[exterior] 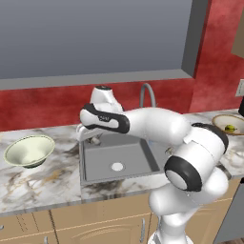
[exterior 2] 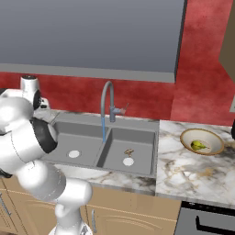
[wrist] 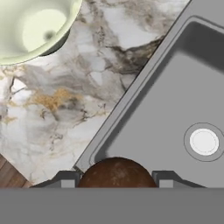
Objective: Pick the mushrooms from the sink and place them in one bowl. Place the pear in the other bowl. Then turn off the sink faucet.
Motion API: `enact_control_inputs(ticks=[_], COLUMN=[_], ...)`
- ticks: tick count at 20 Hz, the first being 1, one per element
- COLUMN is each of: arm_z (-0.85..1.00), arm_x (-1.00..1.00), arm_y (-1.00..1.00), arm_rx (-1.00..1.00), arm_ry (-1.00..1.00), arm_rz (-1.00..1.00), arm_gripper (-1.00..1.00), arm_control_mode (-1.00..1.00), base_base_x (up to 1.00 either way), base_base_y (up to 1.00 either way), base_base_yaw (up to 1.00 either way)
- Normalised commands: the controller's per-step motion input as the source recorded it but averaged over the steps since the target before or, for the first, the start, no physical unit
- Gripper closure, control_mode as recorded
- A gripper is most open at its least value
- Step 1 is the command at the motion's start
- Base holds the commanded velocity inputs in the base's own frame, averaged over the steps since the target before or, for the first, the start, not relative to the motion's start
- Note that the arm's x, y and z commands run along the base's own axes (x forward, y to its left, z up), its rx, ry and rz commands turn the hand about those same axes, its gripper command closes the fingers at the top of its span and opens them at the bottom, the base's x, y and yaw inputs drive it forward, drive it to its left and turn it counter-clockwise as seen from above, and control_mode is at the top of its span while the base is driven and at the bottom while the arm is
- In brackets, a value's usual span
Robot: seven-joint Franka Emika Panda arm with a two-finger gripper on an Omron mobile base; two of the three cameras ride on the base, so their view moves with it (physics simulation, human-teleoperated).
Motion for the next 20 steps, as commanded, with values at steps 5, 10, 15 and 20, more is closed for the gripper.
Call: enact_control_inputs(ticks=[5,10,15,20], arm_z=[0.0,-0.02,0.0,0.0], arm_x=[0.39,0.19,0.01,0.0], arm_y=[0.45,0.48,0.5,0.6], arm_rx=[0.0,0.0,0.0,0.0], arm_ry=[-0.05,-0.05,-0.04,0.0], arm_rz=[0.05,0.07,0.07,0.06], arm_gripper=[1.0,1.0,1.0,1.0], arm_control_mode=[-1.0,-1.0,-1.0,-1.0], base_base_x=[0.0,0.0,0.0,0.0], base_base_y=[0.0,0.0,0.0,0.0], base_base_yaw=[0.0,0.0,0.0,0.0])
